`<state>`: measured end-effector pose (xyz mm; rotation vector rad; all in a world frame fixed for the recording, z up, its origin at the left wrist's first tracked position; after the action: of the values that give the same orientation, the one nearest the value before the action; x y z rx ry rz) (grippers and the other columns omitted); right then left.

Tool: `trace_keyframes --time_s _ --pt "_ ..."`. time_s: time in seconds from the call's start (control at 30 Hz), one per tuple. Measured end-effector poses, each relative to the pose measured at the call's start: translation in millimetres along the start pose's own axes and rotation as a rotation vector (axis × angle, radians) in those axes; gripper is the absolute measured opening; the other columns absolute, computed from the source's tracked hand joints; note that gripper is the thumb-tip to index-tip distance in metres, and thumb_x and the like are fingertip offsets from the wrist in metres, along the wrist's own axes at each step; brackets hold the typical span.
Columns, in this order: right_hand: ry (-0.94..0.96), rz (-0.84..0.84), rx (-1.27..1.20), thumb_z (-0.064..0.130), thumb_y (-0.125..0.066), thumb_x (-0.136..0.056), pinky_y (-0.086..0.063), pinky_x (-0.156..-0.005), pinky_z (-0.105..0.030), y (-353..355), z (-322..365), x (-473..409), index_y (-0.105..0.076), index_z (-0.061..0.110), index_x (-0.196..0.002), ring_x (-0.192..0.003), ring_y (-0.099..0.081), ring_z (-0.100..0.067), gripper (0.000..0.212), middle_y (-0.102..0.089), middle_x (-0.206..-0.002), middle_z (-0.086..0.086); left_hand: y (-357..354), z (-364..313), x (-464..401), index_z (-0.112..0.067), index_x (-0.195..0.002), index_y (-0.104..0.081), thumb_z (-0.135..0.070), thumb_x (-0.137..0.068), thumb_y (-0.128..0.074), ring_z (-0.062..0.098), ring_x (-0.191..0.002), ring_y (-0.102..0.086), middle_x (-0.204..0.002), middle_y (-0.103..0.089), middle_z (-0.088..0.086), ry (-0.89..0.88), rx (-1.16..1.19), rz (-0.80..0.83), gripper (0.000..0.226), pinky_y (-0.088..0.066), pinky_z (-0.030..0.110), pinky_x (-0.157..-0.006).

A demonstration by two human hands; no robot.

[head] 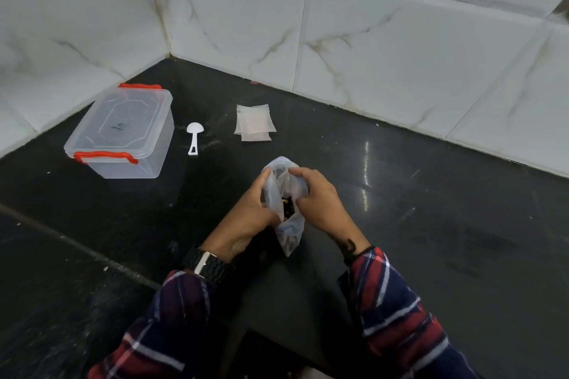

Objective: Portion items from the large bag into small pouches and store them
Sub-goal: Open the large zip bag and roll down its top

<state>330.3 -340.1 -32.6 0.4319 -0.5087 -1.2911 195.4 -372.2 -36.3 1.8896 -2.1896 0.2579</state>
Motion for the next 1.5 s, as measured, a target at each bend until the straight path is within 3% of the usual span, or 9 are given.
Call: trace_keyframes --time_s 0.4,0.67,0.83,0.93,1.0,1.13,1.27,1.4,1.5 --pt "-0.080 -0.104 -0.241 0.027 -0.053 -0.096 -0.041 -0.056 -0.010 -8 -5 -11 -0.056 0.023 -0.108 -0.072 -0.056 -0.001 0.013 -0.060 -0.083 0.007 2 16 -22 -0.016 -0.116 -0.050 -0.034 -0.095 -0.054 0.015 -0.094 -0.064 -0.102 -0.065 0.004 0.005 0.021 -0.374 0.028 -0.053 0.031 -0.081" --pt "-0.069 -0.258 -0.134 0.022 -0.047 -0.098 -0.038 -0.049 -0.005 -15 -11 -23 -0.055 0.015 -0.074 -0.062 -0.048 -0.003 0.026 -0.055 -0.074 0.006 5 27 -36 -0.002 -0.089 -0.065 -0.024 -0.096 -0.050 0.023 -0.082 -0.064 -0.087 -0.067 0.015 -0.013 -0.115 -0.445 0.028 -0.051 0.037 -0.075" --pt "-0.269 -0.105 -0.574 0.016 -0.043 -0.098 -0.045 -0.057 -0.027 -17 -11 -26 -0.051 0.014 -0.066 -0.063 -0.053 -0.016 0.033 -0.054 -0.066 -0.002 10 28 -42 -0.006 -0.076 -0.064 -0.019 -0.095 -0.048 0.018 -0.069 -0.057 -0.070 -0.060 0.008 0.173 0.363 -0.289 0.027 -0.047 0.030 -0.068" --pt "-0.547 0.093 -1.092 0.013 -0.040 -0.099 -0.055 -0.055 -0.023 -14 -12 -28 -0.058 0.001 -0.081 -0.052 -0.062 -0.016 0.028 -0.062 -0.060 -0.007 17 31 -48 0.004 -0.113 -0.064 -0.022 -0.096 -0.047 0.025 -0.101 -0.061 -0.107 -0.064 0.018 0.328 0.684 -0.153 0.035 -0.045 0.037 -0.100" --pt "-0.672 0.136 -1.165 0.015 -0.044 -0.095 -0.051 -0.093 -0.032 -19 -20 -35 -0.060 0.002 -0.090 -0.067 -0.059 -0.018 0.021 -0.060 -0.074 -0.009 19 28 -48 0.004 -0.125 -0.057 -0.019 -0.096 -0.044 0.030 -0.121 -0.054 -0.126 -0.060 0.019 0.359 0.761 -0.095 0.040 -0.037 0.043 -0.109" --pt "-0.661 0.154 -1.072 0.015 -0.046 -0.091 -0.045 -0.098 -0.038 -22 -20 -35 -0.062 0.003 -0.099 -0.093 -0.057 -0.024 0.021 -0.060 -0.096 -0.014 16 27 -46 0.002 -0.122 -0.061 -0.017 -0.094 -0.046 0.031 -0.119 -0.055 -0.125 -0.061 0.020 0.339 0.749 -0.091 0.037 -0.039 0.045 -0.107" --pt "-0.417 0.093 -0.751 0.035 -0.048 -0.097 -0.050 -0.066 -0.031 -15 -26 -35 -0.063 0.006 -0.075 -0.061 -0.058 -0.014 0.039 -0.061 -0.065 -0.003 21 32 -46 0.000 -0.106 -0.067 -0.032 -0.097 -0.048 0.025 -0.100 -0.064 -0.111 -0.067 0.020 0.264 0.568 -0.125 0.039 -0.046 0.040 -0.098" --pt "-0.295 0.037 -0.330 0.043 -0.053 -0.092 -0.054 -0.076 -0.042 -16 -29 -39 -0.067 -0.002 -0.090 -0.072 -0.059 -0.022 0.047 -0.063 -0.079 -0.010 21 28 -45 -0.005 -0.104 -0.069 -0.030 -0.095 -0.054 0.024 -0.096 -0.067 -0.106 -0.070 0.017 0.157 0.262 -0.189 0.030 -0.050 0.040 -0.093" --pt "-0.313 0.021 -0.309 0.035 -0.052 -0.095 -0.051 -0.070 -0.035 -14 -29 -43 -0.061 0.010 -0.078 -0.069 -0.059 -0.018 0.032 -0.062 -0.075 -0.007 22 28 -49 -0.003 -0.105 -0.067 -0.026 -0.096 -0.052 0.024 -0.098 -0.064 -0.106 -0.068 0.016 0.264 0.412 -0.168 0.029 -0.049 0.041 -0.096"
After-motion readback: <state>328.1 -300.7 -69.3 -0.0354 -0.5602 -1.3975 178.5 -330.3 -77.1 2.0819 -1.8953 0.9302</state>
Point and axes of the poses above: each hand's wrist, its own x-axis away from the middle knuckle, its own y-axis out of the back of the hand, z = x × y, the point moved 1 cm from there along -x, towards the middle knuckle
